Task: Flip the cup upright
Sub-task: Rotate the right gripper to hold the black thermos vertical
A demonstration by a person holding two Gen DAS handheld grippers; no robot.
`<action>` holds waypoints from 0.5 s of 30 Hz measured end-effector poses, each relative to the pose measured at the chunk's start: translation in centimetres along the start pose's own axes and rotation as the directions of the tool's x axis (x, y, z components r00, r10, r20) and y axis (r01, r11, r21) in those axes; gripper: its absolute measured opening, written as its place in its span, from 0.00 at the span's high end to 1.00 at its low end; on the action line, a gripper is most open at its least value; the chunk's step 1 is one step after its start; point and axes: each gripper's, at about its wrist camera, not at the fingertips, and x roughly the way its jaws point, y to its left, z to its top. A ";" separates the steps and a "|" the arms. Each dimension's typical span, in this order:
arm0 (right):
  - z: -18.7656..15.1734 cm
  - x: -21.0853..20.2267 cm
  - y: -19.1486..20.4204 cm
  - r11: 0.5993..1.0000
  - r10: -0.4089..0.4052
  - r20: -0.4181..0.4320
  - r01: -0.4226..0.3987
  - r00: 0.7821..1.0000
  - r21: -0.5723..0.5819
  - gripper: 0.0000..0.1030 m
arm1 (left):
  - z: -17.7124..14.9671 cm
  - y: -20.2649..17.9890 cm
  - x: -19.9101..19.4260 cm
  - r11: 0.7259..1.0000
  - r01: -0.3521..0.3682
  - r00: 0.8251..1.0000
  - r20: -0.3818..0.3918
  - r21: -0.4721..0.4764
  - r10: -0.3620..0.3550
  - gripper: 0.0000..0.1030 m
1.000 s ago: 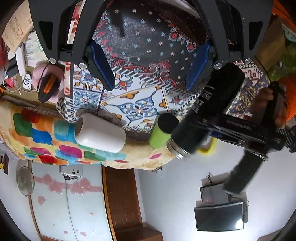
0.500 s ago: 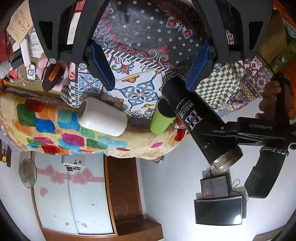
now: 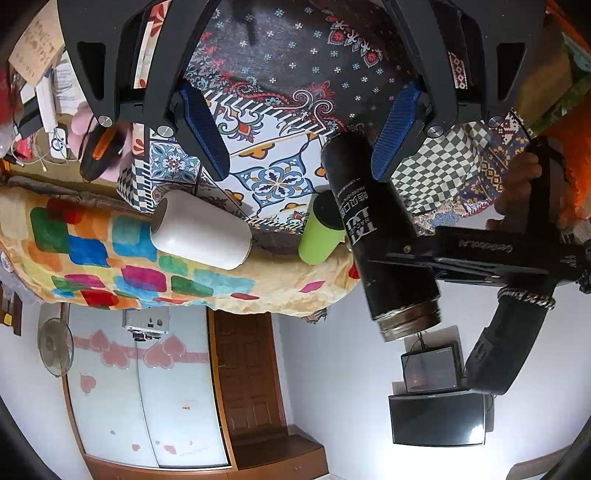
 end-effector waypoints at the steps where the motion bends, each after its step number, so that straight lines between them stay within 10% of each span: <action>1: 0.0 0.0 0.0 1.000 -0.004 -0.001 0.004 1.000 -0.001 0.25 | 0.1 0.1 0.3 1.000 0.000 1.000 0.002 -0.005 0.000 0.38; 15: 1.0 -1.4 0.4 1.000 -0.024 0.033 0.023 0.999 0.017 0.25 | -0.7 0.0 -0.9 1.000 -0.012 0.998 0.061 0.000 0.012 0.38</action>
